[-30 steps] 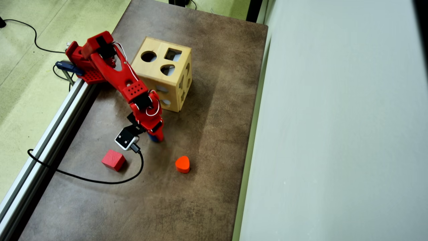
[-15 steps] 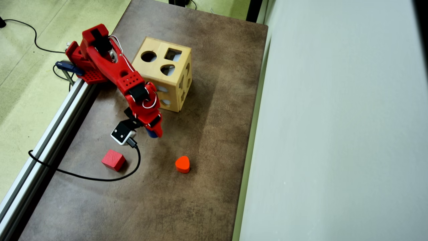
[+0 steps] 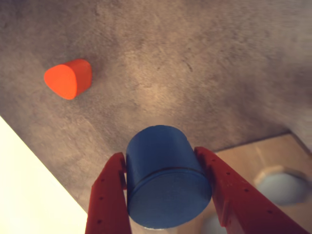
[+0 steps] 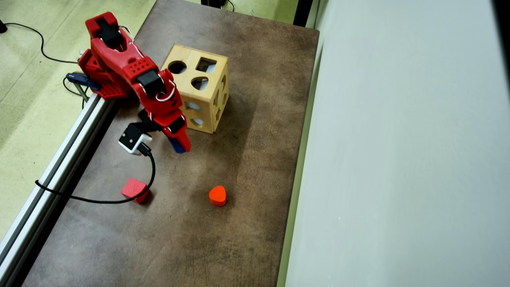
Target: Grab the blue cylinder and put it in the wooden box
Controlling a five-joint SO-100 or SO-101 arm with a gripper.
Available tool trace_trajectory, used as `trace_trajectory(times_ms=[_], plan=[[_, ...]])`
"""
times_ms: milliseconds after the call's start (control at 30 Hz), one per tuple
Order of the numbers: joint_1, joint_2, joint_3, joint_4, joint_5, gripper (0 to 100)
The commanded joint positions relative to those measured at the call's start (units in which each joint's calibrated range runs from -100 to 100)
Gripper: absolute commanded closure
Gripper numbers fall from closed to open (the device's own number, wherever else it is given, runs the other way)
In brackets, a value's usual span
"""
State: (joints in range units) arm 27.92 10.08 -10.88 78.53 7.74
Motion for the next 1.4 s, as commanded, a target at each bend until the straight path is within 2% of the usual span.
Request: trace_trajectory(times_ms=[0, 433, 867, 1367], plan=[[0.0, -7.7, -1.0, 5.5, 0.2, 86], [-1.0, -19.5, -1.0, 14.1, 0.1, 86], [-12.1, -23.6, -1.0, 19.1, -0.4, 86], [-20.9, -26.9, -0.7, 19.4, -2.3, 86]])
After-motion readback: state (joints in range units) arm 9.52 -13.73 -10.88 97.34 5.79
